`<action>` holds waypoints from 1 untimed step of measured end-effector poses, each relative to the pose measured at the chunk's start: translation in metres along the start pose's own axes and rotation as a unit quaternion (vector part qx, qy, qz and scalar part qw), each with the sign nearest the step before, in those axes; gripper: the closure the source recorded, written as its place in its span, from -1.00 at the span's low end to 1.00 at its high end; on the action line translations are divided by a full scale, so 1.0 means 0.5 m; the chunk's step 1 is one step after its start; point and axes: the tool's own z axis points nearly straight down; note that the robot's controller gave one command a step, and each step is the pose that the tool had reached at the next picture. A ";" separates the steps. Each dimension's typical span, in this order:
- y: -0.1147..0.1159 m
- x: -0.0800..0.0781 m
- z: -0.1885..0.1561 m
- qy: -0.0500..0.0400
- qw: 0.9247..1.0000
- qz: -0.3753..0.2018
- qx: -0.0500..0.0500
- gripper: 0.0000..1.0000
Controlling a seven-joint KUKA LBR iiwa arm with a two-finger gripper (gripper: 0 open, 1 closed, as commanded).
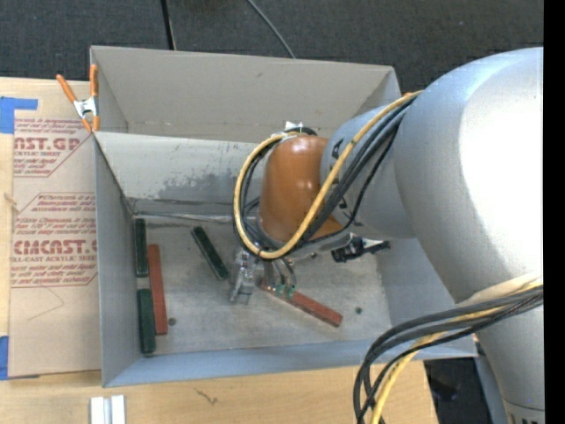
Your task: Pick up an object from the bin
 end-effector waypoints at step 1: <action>-0.001 0.000 0.001 0.000 1.000 0.000 0.000 -1.00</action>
Offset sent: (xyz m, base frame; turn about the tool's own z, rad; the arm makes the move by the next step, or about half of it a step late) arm 0.0000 0.0000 0.0000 0.0000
